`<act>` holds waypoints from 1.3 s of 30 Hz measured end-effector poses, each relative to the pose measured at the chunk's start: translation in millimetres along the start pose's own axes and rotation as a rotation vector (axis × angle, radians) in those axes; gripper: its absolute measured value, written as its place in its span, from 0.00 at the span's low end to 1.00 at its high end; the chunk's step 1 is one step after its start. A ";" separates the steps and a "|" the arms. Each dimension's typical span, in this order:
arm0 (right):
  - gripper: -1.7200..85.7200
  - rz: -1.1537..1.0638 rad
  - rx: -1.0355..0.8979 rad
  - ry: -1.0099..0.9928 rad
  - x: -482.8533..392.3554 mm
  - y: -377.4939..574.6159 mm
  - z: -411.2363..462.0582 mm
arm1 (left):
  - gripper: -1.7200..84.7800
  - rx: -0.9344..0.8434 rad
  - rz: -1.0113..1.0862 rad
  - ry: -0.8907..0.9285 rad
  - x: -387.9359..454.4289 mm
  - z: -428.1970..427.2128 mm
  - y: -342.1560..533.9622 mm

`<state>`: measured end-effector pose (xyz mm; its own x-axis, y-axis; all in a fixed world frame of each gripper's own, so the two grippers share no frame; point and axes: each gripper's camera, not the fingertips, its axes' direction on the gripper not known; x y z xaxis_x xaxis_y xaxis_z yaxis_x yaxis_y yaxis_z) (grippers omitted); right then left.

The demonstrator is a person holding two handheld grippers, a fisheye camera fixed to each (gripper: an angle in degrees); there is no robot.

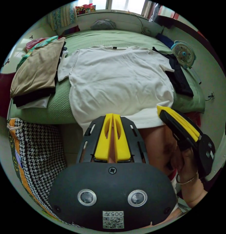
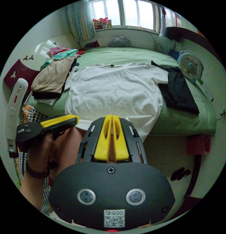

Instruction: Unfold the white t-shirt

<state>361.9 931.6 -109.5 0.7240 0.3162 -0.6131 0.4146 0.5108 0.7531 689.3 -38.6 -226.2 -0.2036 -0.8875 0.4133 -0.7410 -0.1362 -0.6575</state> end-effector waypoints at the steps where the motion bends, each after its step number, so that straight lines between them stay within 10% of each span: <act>1: 0.01 0.000 0.000 0.000 0.4 -0.2 0.1 | 0.01 0.000 -0.004 0.007 -1.3 -0.3 -0.5; 39: 0.01 0.017 -0.007 -0.017 8.7 -23.1 16.4 | 0.01 -0.009 0.010 -0.033 -41.8 -29.1 1.6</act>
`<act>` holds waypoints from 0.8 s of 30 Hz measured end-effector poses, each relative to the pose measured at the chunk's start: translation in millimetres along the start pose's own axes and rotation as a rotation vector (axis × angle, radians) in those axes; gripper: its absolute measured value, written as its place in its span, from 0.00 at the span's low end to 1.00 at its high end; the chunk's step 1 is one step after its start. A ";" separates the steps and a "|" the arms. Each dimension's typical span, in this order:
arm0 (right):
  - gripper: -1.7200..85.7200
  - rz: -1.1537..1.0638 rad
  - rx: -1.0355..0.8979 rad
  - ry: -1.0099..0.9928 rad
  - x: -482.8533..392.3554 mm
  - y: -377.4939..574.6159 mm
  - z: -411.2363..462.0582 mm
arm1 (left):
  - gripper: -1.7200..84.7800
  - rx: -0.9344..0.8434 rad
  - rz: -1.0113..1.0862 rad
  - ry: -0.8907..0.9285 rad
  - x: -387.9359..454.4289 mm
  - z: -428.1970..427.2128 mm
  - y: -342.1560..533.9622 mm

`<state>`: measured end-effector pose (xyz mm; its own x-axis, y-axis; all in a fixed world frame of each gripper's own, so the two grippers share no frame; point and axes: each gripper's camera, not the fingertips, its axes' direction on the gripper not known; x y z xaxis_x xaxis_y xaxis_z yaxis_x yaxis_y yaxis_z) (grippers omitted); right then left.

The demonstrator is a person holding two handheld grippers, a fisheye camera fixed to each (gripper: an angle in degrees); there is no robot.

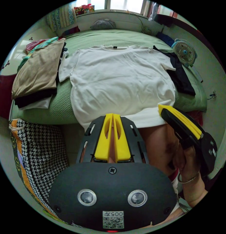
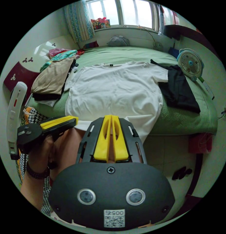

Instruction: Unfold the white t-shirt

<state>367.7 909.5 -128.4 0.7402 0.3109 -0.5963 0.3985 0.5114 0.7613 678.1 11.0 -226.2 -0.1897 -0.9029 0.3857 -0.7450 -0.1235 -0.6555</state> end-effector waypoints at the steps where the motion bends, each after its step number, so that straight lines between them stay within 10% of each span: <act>1: 0.01 0.000 0.000 0.000 -0.2 -0.5 0.5 | 0.01 0.001 -0.001 -0.001 -2.5 -1.5 0.4; 24: 0.00 -0.013 0.007 0.000 -21.0 -23.6 21.8 | 0.01 -0.002 -0.031 0.037 -75.6 -39.8 -0.6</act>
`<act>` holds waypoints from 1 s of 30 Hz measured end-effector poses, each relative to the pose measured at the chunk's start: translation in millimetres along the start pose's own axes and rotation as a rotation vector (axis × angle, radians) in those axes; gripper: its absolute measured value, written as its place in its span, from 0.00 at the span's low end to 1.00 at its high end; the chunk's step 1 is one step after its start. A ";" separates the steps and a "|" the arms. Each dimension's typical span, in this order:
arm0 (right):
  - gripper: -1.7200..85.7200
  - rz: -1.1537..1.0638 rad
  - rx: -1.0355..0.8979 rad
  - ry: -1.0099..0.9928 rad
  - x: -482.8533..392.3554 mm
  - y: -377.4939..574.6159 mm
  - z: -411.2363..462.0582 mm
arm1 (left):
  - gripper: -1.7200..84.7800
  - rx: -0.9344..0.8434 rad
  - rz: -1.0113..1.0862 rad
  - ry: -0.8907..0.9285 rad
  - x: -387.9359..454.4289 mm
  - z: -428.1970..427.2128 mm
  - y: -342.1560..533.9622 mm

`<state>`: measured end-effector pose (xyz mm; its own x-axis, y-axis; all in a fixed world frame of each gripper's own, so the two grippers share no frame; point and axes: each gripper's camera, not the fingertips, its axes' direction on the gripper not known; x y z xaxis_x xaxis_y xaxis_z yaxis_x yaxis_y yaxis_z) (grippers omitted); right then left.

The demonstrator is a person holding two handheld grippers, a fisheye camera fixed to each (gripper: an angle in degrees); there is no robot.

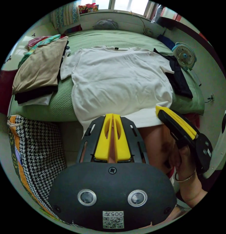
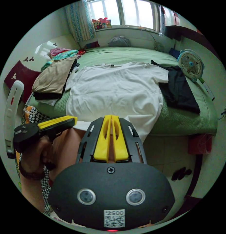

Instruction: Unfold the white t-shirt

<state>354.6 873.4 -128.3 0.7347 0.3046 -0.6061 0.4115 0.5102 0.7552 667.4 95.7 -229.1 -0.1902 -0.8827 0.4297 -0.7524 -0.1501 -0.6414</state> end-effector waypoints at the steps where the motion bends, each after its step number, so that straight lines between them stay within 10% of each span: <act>1: 0.00 -0.001 0.002 0.001 -1.0 -0.5 0.4 | 0.01 -0.002 -0.002 0.007 -5.4 -2.6 -1.0; 11: 0.01 -0.026 -0.008 0.055 -17.3 -15.5 12.0 | 0.01 0.001 0.029 0.255 -61.8 -33.2 -11.6; 30: 0.01 -0.218 0.029 -0.108 -63.6 -91.0 44.2 | 0.02 0.156 -0.201 0.105 -191.5 -58.3 -72.4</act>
